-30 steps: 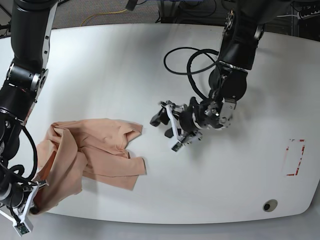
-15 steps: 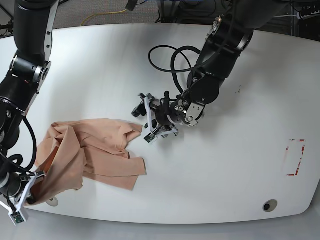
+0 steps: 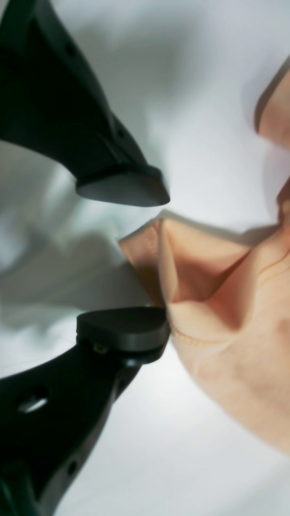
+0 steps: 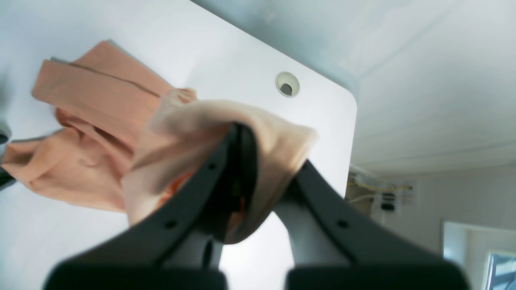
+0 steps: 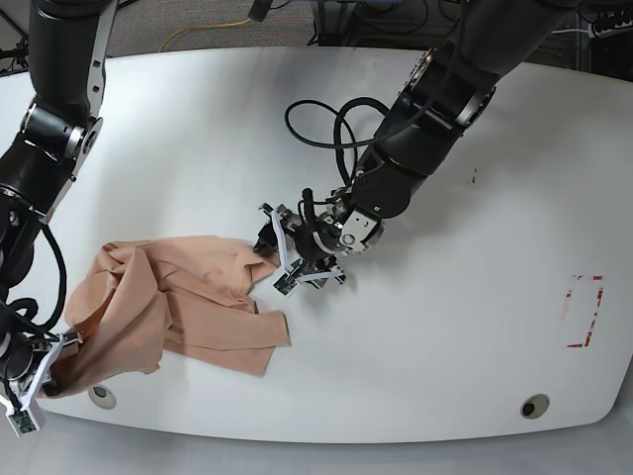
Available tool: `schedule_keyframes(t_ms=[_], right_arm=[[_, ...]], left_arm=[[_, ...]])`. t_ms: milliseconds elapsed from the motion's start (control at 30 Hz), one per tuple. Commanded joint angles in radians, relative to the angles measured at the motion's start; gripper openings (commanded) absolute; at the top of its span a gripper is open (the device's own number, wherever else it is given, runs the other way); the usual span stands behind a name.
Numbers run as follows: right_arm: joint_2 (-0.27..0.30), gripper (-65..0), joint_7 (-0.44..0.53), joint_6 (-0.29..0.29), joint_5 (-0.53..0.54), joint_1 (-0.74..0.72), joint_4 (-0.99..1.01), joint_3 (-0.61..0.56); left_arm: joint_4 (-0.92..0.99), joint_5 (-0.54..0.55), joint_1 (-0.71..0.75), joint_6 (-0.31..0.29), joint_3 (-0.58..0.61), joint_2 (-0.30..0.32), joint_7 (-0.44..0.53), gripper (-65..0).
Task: Fold the T-shirt properly
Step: 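Move the left gripper to the shirt's crumpled edge and grasp it, then pull the grasped shirt edge with the left gripper away from the right gripper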
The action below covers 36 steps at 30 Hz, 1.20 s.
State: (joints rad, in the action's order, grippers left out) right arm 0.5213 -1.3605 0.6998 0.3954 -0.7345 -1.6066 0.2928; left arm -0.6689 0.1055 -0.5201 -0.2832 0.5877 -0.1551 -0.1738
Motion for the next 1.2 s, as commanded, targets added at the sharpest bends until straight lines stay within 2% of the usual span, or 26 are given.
schedule_keyframes(t_ms=[0, 100, 167, 200, 267, 300, 333, 433, 567, 700, 767, 900, 1167], right_arm=[[0.015, -65.0, 0.022, -0.002, 0.001, -0.038, -0.014, 0.004], [0.015, -65.0, 0.022, -0.002, 0.001, -0.036, -0.028, 0.004], [0.015, -65.0, 0.022, -0.002, 0.001, -0.035, -0.025, 0.006], [0.015, -65.0, 0.022, -0.002, 0.001, -0.026, -0.028, 0.006], [0.013, -65.0, 0.022, -0.002, 0.001, -0.020, -0.031, 0.006], [0.013, -65.0, 0.022, -0.002, 0.001, -0.018, -0.031, 0.006], [0.012, -65.0, 0.022, -0.002, 0.001, -0.018, -0.031, 0.006], [0.012, -65.0, 0.022, -0.002, 0.001, -0.017, -0.028, 0.006], [0.012, -65.0, 0.022, -0.002, 0.001, -0.017, -0.031, 0.006], [0.012, -65.0, 0.022, -0.002, 0.001, -0.017, -0.033, 0.006], [0.015, -65.0, 0.022, -0.002, 0.001, -0.017, -0.031, 0.006], [0.017, -65.0, 0.022, -0.002, 0.001, -0.017, -0.033, 0.006], [0.013, -65.0, 0.022, -0.002, 0.003, -0.017, -0.033, 0.003]], left_arm=[[0.010, -0.005, -0.008, 0.003, -0.001, -0.002, 0.015, -28.2], [0.011, -0.005, -0.005, 0.014, 0.001, -0.002, 0.030, -29.0], [0.011, -0.005, -0.005, 0.019, 0.007, -0.002, 0.030, -34.7], [0.011, -0.005, -0.005, 0.019, 0.008, -0.002, 0.030, -40.6], [0.011, -0.005, -0.005, 0.016, 0.007, -0.002, 0.030, -56.8], [0.010, -0.005, -0.005, 0.014, 0.007, -0.002, 0.030, -62.5], [0.007, -0.005, -0.005, 0.012, 0.007, -0.002, 0.030, -65.0], [-0.001, 0.003, 0.001, 0.011, 0.004, -0.002, 0.030, -65.0], [-0.084, 0.098, 0.030, 0.011, -0.001, -0.002, 0.027, -65.0], [-0.291, 0.201, 0.108, 0.011, 0.001, 0.099, -0.053, -65.0], [-0.412, 0.244, 0.153, 0.012, -0.001, 0.173, -0.099, -65.0], [-0.613, 0.314, 0.251, 0.014, -0.021, 0.306, -0.131, -65.0], [-0.912, 0.394, 0.515, 0.012, -0.196, 0.556, -0.186, -65.0]])
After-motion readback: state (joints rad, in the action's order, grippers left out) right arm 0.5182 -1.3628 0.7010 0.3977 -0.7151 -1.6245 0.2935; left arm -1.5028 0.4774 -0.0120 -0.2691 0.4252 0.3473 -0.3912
